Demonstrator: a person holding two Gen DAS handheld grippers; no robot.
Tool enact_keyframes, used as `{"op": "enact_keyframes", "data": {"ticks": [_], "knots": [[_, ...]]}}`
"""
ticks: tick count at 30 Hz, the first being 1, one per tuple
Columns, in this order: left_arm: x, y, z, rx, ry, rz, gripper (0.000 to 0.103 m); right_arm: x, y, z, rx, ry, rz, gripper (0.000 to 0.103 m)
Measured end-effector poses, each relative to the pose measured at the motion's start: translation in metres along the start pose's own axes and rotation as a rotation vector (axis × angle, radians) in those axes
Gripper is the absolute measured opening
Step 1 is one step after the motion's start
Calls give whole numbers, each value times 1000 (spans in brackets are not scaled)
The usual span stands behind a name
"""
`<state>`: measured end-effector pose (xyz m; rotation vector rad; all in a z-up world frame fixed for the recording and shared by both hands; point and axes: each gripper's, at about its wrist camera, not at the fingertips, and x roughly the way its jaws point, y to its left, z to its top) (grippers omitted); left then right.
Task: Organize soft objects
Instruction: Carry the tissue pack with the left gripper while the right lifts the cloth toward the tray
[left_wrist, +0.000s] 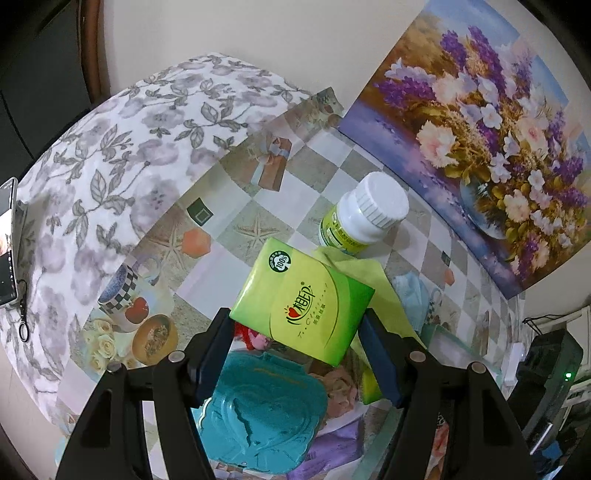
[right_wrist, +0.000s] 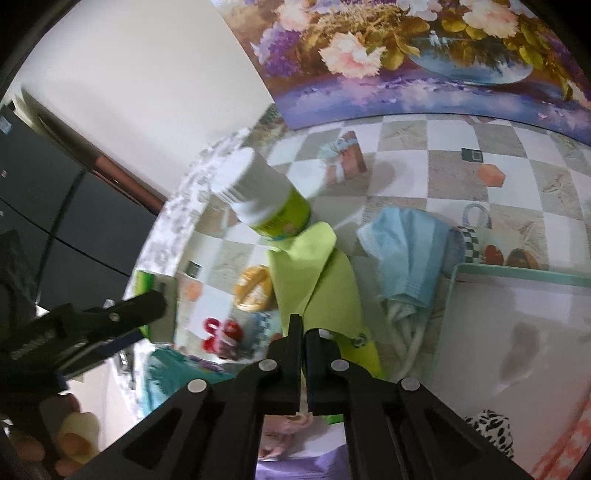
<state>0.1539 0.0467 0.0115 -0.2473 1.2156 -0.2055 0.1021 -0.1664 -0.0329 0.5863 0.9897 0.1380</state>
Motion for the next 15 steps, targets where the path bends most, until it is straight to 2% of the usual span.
{"op": "enact_keyframes", "data": {"ticks": [9,15], "knots": [[-15,2,3,-10,-33,-32,70,-30,13,9,33,-79,156,1],[-38,-4,4,7,-86,-59,70,-67,29,13,6,-166,178,1]]}}
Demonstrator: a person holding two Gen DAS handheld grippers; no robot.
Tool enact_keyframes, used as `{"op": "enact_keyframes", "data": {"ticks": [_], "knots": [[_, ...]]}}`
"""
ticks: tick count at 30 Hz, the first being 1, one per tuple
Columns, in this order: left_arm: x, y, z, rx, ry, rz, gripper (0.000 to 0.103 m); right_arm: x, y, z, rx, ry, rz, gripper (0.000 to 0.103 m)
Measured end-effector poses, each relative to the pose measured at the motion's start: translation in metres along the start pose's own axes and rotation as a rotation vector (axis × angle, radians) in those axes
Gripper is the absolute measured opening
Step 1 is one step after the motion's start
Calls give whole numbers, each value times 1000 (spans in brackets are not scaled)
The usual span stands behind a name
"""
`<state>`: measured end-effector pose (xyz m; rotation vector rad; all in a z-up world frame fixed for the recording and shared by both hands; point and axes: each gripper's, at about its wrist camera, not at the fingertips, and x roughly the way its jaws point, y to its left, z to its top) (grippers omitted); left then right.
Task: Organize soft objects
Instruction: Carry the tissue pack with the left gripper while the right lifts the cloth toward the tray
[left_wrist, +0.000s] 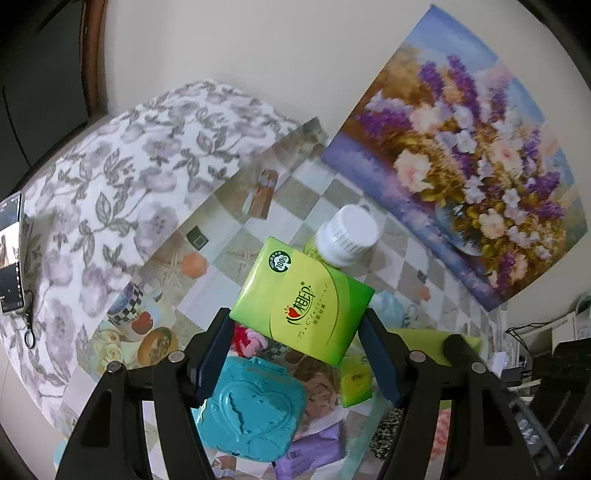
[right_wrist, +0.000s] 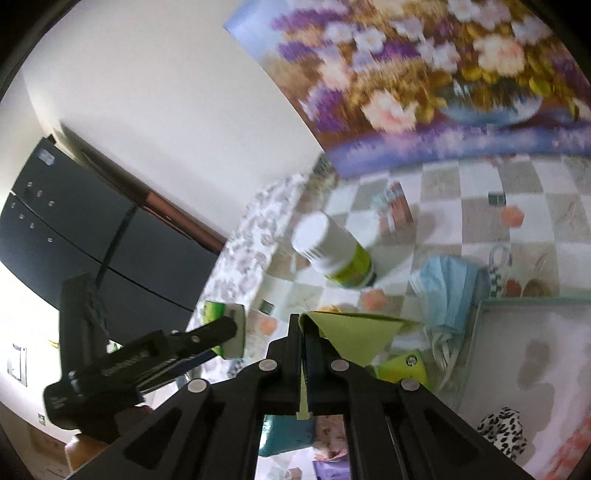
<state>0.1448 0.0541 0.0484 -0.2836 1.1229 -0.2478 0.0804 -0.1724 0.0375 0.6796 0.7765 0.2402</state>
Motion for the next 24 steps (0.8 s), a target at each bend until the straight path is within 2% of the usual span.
{"op": "enact_keyframes", "data": {"ticks": [11,16,24], "knots": [[-43,-26,-8,76,-91,-49,70,-98,46,8,-82,-236,25,1],[-54,-48,-19,143,-107,-78,70,-147,55,1,-97,-356,-49,1],[-61,-103,-47,293,-108,-123,70,-219,26,-18,-46,-508,-205,1]]}}
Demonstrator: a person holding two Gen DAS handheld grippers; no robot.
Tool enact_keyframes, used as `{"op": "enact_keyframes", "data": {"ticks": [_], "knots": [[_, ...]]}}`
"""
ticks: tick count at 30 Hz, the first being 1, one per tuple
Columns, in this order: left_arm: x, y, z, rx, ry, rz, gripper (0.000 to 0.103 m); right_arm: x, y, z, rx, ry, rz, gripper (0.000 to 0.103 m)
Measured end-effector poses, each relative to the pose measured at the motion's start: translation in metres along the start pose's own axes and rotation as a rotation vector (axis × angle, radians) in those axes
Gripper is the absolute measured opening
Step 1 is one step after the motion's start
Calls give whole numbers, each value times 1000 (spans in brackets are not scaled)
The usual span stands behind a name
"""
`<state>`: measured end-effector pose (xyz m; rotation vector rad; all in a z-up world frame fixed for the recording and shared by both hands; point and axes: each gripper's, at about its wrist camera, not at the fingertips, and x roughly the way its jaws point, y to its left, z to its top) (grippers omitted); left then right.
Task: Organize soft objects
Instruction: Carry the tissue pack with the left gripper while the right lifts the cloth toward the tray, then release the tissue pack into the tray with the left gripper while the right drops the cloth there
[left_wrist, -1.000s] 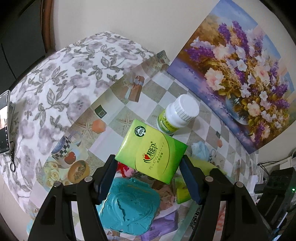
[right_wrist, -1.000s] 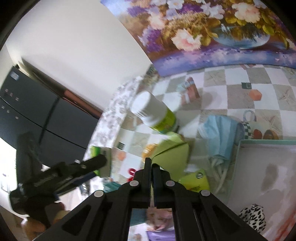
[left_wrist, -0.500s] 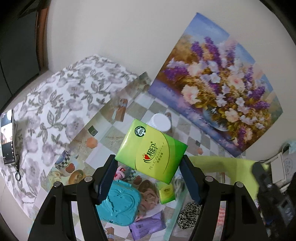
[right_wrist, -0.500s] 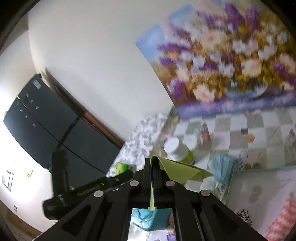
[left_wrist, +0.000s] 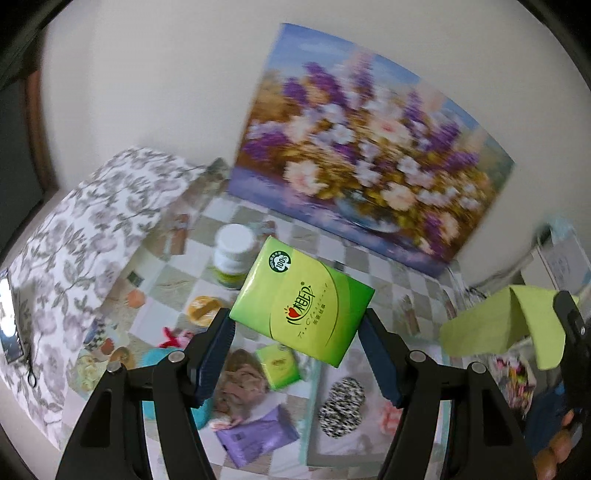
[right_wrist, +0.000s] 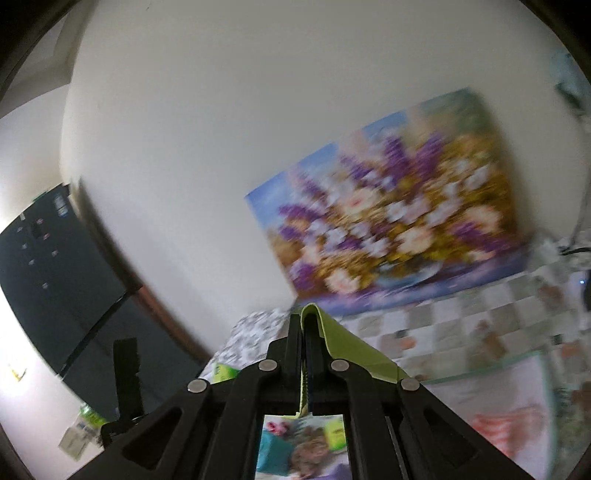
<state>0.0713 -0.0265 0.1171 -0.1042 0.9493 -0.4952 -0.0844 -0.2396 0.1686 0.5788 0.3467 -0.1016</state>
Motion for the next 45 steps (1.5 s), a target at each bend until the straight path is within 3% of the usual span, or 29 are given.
{"op": "enact_keyframes", "data": {"ticks": [6,11,21,27,37,45], "knots": [[8,-51,-10,115,25,-52,70,-36,-38,2,43,-54,-151,1],[25,-86,-26,190,71,-81,70,-51,-71,-2,96,-47,-260,1],[73,-115,-58,265,163,-76,70,-48,-122,-16,187,17,-371,1],[95,-117,-68,272,197,-74,70,-12,-143,-35,190,111,-437,2],[124,-120,-79,289,243,-55,71,47,-154,-67,198,295,-394,2],[151,-116,-91,283,323,-13,71,72,-162,-91,218,461,-434,5]]}}
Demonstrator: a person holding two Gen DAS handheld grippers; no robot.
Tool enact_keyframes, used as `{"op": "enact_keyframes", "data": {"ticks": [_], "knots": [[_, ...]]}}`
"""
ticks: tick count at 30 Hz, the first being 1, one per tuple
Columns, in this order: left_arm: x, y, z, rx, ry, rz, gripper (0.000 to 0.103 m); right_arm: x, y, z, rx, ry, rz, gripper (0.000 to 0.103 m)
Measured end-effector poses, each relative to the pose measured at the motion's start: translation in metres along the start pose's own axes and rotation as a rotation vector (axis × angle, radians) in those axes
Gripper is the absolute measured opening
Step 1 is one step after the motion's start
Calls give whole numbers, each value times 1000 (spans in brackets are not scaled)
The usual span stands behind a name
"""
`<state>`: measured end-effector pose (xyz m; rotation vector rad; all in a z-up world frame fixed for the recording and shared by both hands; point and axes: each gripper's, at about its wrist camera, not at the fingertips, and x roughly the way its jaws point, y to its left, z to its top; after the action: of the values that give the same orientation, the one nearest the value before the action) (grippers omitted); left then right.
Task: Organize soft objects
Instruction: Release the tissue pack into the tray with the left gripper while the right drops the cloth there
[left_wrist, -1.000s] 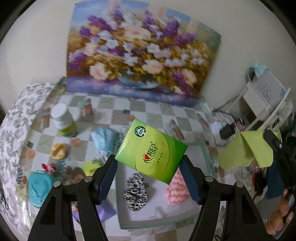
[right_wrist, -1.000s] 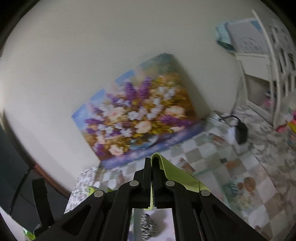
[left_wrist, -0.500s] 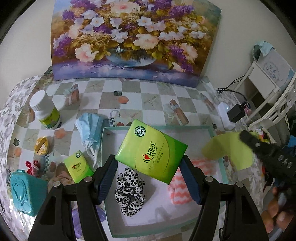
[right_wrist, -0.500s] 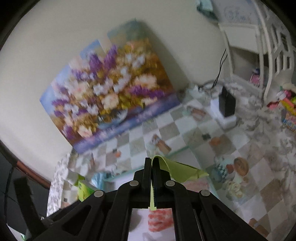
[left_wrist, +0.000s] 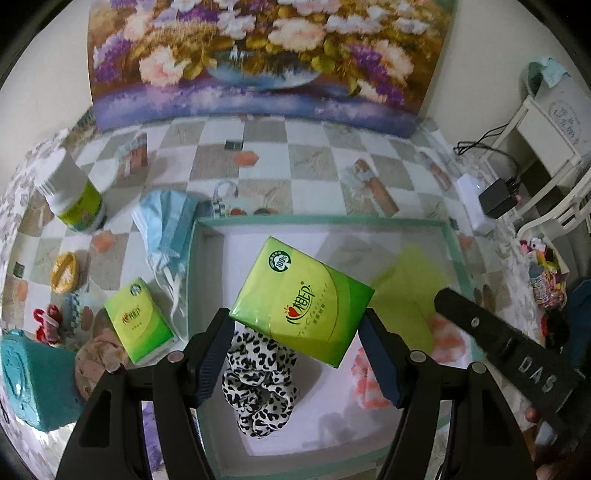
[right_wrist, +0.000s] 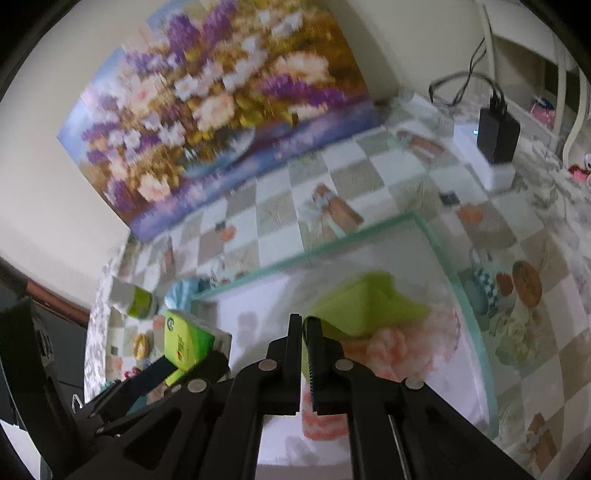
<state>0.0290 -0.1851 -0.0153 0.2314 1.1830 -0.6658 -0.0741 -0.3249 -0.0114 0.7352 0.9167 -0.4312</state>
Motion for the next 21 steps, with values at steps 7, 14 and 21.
{"op": "enact_keyframes", "data": {"ticks": [7,14,21], "knots": [[8,4,-3,-26,36,6,74,17,-10,-7,15,79,-73,5],[3,10,0,-46,27,18,82,19,-18,-9,35,103,-111,5],[-5,27,2,-103,15,102,92,14,-12,-9,3,100,-155,27]]}}
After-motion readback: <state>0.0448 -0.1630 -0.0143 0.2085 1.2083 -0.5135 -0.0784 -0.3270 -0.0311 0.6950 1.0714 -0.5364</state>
